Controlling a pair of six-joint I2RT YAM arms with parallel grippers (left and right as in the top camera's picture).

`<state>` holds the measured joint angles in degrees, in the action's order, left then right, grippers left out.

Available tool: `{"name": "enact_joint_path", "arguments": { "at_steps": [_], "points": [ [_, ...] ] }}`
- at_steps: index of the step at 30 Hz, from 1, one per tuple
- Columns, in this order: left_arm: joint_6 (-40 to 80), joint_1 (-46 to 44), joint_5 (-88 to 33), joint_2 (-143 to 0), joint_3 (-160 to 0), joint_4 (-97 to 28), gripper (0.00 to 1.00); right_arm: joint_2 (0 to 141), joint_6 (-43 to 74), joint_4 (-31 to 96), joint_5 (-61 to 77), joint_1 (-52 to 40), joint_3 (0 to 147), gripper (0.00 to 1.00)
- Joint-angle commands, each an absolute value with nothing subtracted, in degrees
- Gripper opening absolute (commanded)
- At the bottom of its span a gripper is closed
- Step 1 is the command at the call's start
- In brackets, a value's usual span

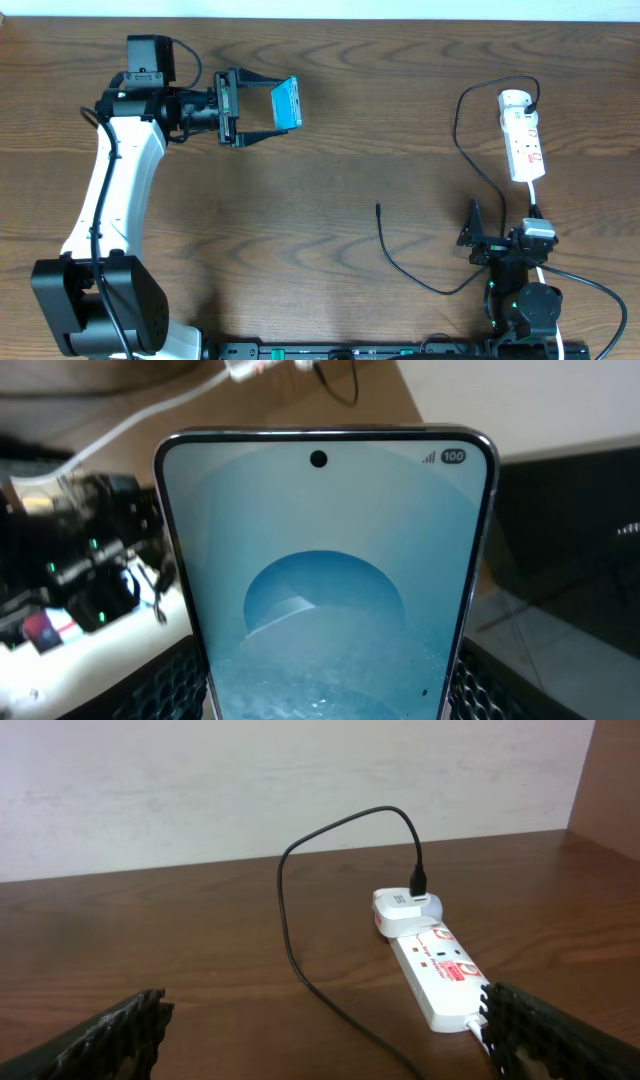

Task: Plug charger to phone and switch on socket
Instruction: 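Lift the phone with the left gripper and tilt it upright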

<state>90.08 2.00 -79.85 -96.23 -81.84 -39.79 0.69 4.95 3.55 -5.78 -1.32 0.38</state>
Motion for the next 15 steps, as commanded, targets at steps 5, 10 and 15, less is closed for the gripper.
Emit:
{"name": "enact_joint_path", "arguments": {
  "at_steps": [5, 10, 15],
  "points": [
    [91.59, 4.51, -88.27, -95.04, -84.14, -39.51, 0.07, 0.38, 4.21, 3.73, -5.63, -1.72, 0.32, 0.99],
    [91.57, 5.48, -88.2, -95.04, -84.14, -39.48, 0.07, 0.38, 4.21, 3.73, -5.63, -1.72, 0.32, 0.99],
    [91.55, 5.5, -87.55, -95.04, -84.14, -37.91, 0.07, 0.38, 4.21, 3.73, -5.63, -1.72, 0.32, 0.99]
  ]
}}
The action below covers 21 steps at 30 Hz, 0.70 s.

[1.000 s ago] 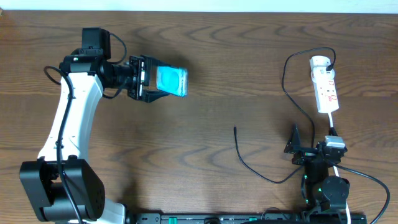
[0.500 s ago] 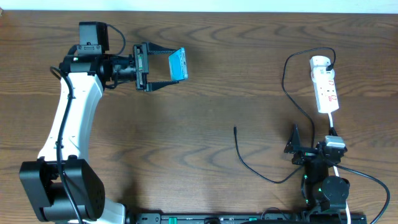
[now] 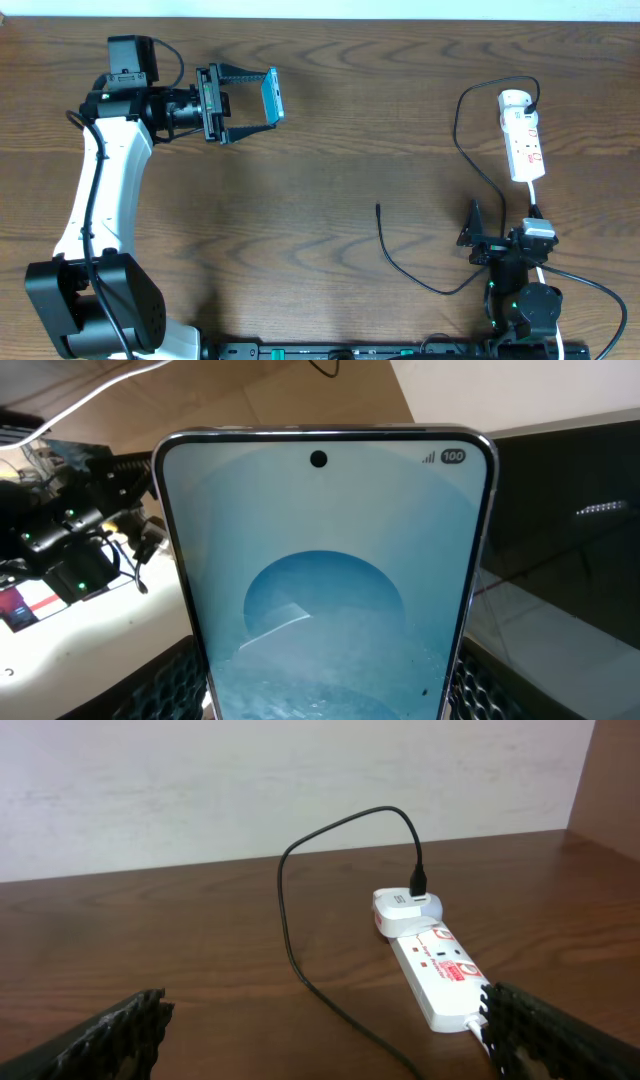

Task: Plug charger to phone and switch on socket
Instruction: 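Lift the phone with the left gripper and tilt it upright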

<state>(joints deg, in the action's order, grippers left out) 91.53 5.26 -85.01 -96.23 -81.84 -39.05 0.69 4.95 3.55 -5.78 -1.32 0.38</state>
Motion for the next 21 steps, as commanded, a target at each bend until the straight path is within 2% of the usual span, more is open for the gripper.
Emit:
{"name": "enact_joint_path", "arguments": {
  "at_steps": [1, 5, 13, 21],
  "points": [
    [91.55, 5.52, -87.55, -95.04, -84.14, -36.91, 0.07, 0.38, 4.21, 3.75, -5.63, -1.72, 0.32, 0.99],
    [90.37, 5.52, -85.45, -95.04, -84.14, -33.17, 0.07, 0.38, 4.21, 3.73, -5.63, -1.72, 0.32, 0.99],
    [78.96, 5.5, -73.76, -95.04, -84.12, -32.93, 0.07, 0.38, 4.21, 3.73, -5.63, -1.72, 0.32, 0.99],
    [69.95, 5.43, -56.42, -95.04, -83.85, -43.31, 0.07, 0.38, 4.21, 3.75, -5.63, -1.72, 0.32, 0.99]
  ]
}}
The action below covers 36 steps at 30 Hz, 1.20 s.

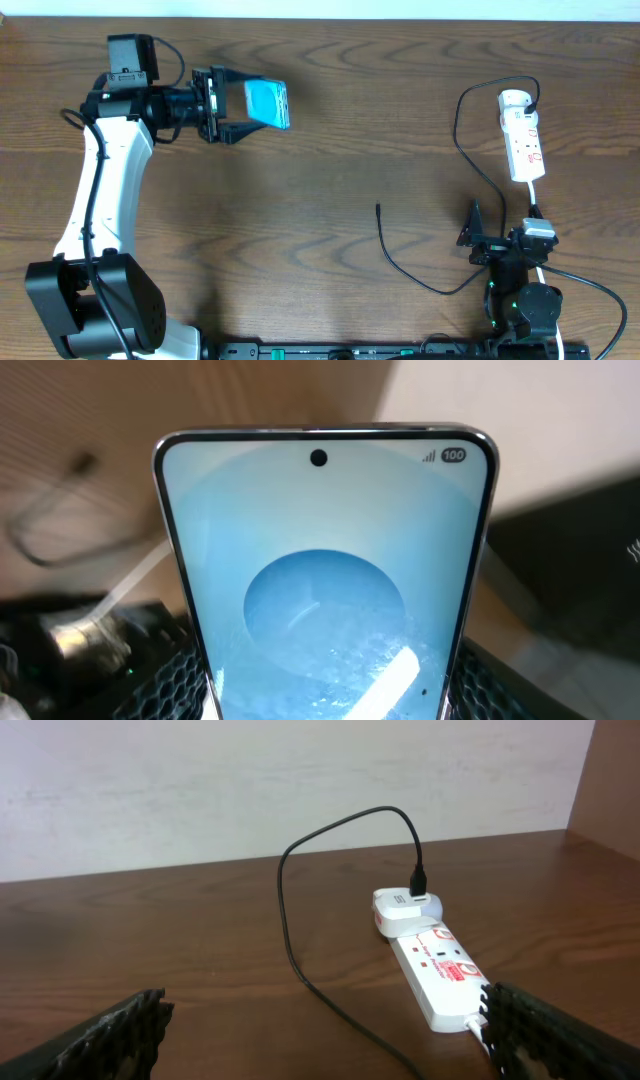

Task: Plug charger to phone and switch on socket
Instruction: 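Lift the phone with the left gripper and tilt it upright, then move the right gripper toward the phone held by the left gripper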

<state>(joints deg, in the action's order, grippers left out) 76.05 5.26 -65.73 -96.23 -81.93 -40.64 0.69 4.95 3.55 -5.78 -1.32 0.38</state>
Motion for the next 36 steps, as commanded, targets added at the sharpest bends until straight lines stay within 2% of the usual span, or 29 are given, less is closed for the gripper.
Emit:
{"name": "enact_joint_path", "arguments": {
  "at_steps": [1, 8, 17, 30, 36],
  "points": [
    [69.12, 5.43, -53.91, -95.04, -83.85, -45.12, 0.07, 0.38, 4.21, 3.73, -5.63, -1.72, 0.32, 0.99],
    [66.0, 5.32, -35.94, -95.04, -83.85, -57.28, 0.07, 0.38, 4.21, 3.73, -5.63, -1.72, 0.32, 0.99],
    [66.02, 5.32, -27.31, -95.04, -83.85, -62.5, 0.07, 0.38, 4.21, 3.66, -5.89, -1.72, 0.32, 0.99],
    [66.0, 5.32, -26.09, -95.04, -83.81, -62.94, 0.07, 0.38, 4.14, 2.74, -3.27, -1.72, 0.54, 0.99],
    [65.56, 5.32, -26.13, -95.04, -83.81, -62.96, 0.07, 3.18, 4.21, 5.41, 0.6, -1.72, 7.6, 0.99]
  ]
}}
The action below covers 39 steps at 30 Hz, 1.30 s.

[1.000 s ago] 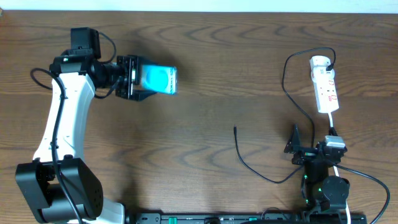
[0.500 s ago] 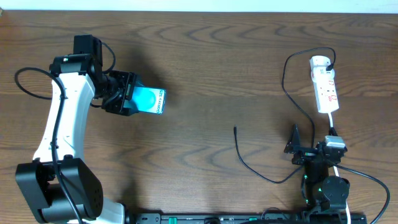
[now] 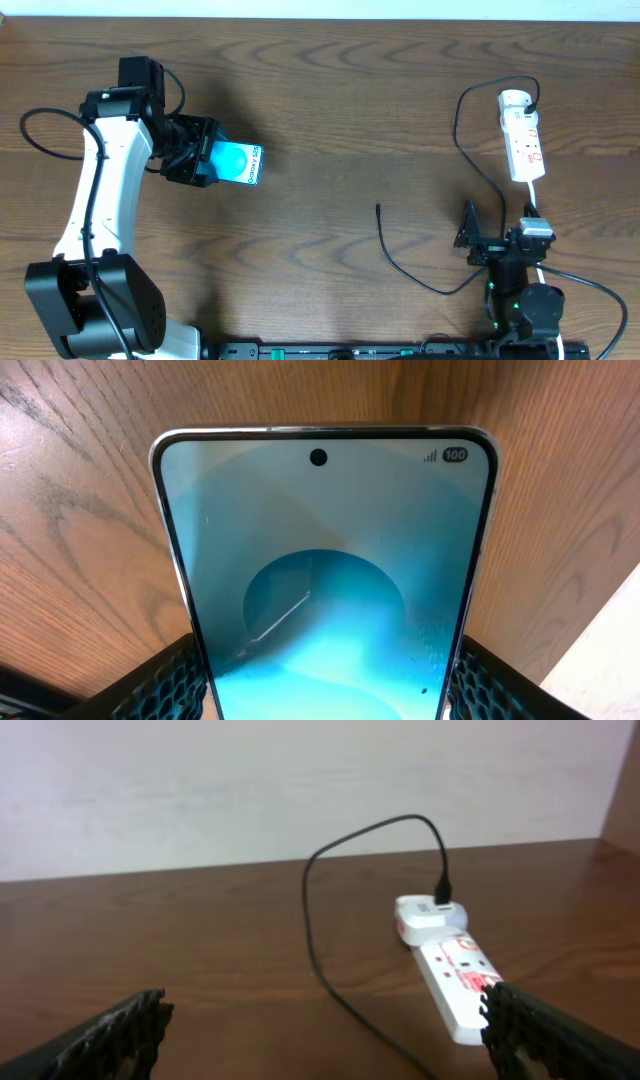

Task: Plug charger to phone and switch on socket
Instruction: 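Move the right gripper toward the phone held by the left gripper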

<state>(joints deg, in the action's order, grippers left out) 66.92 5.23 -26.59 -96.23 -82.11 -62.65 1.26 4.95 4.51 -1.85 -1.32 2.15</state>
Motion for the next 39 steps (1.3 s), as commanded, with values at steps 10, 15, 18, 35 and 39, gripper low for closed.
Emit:
{"name": "enact_joint_path", "arguments": {
  "at_steps": [10, 15, 18, 35, 39],
  "points": [
    [65.56, 5.32, -26.11, -95.04, -83.81, -62.92, 0.07, 44.47, 4.19, 22.85, 9.26, -1.48, 43.66, 0.99],
    [65.56, 5.34, -26.11, -95.04, -83.81, -62.94, 0.07, 72.14, 4.21, 36.88, 36.25, -1.5, 69.58, 0.99],
    [65.56, 5.34, -26.13, -95.04, -83.81, -62.94, 0.07, 88.25, 4.23, 36.01, 62.15, -1.69, 81.67, 0.99],
    [68.34, 5.34, -26.09, -95.04, -83.81, -62.74, 0.07, 116.4, 32.97, 7.66, 81.14, -13.78, 85.27, 0.99],
    [71.55, 5.34, -26.09, -95.04, -83.81, -62.74, 0.07, 116.27, 35.31, 6.28, 75.44, -18.83, 85.27, 0.99]
  ]
}}
